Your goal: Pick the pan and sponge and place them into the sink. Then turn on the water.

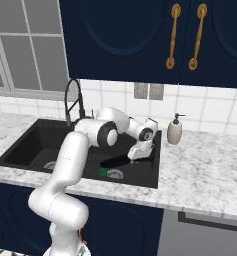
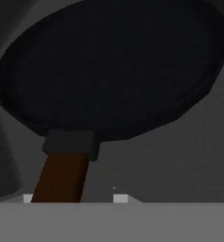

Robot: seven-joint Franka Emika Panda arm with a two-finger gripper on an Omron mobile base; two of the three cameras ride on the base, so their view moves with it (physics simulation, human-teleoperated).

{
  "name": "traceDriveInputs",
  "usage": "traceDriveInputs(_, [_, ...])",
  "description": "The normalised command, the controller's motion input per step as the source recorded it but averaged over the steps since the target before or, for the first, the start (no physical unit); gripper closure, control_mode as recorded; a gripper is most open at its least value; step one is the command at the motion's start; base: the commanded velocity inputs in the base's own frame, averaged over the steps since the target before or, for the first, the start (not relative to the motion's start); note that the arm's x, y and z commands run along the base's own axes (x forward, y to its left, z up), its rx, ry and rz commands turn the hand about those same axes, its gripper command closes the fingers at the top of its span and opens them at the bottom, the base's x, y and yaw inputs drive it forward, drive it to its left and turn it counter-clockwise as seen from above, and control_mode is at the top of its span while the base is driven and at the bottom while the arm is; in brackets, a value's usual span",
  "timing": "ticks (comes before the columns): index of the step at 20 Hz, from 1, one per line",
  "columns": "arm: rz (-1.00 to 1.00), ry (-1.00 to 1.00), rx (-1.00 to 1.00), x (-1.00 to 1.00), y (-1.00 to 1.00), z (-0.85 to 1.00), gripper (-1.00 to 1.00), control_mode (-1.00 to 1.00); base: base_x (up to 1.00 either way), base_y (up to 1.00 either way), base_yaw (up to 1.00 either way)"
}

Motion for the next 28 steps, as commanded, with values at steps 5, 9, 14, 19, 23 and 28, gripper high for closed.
traceDriveInputs(5, [0.05, 0.00, -0.03, 0.07, 0.00, -0.65, 1.00, -1.00, 0.00, 0.00, 0.00])
traceDriveInputs(9, [0.02, -0.10, 0.00, -0.09, 0.02, -0.34, -1.00, -1.00, 0.00, 0.00, 0.00])
traceDriveInputs(14, [0.00, -0.18, 0.03, -0.20, 0.01, -0.12, -1.00, -1.00, 0.00, 0.00, 0.00])
traceDriveInputs(19, [0.00, -0.31, 0.02, -0.31, 0.00, -0.05, -1.00, -1.00, 0.00, 0.00, 0.00])
traceDriveInputs(23, [0.00, -0.31, 0.00, -0.36, 0.09, 0.00, -1.00, -1.00, 0.00, 0.00, 0.00])
traceDriveInputs(28, [0.00, -0.32, -0.01, -0.45, 0.19, 0.22, -1.00, -1.00, 0.00, 0.00, 0.00])
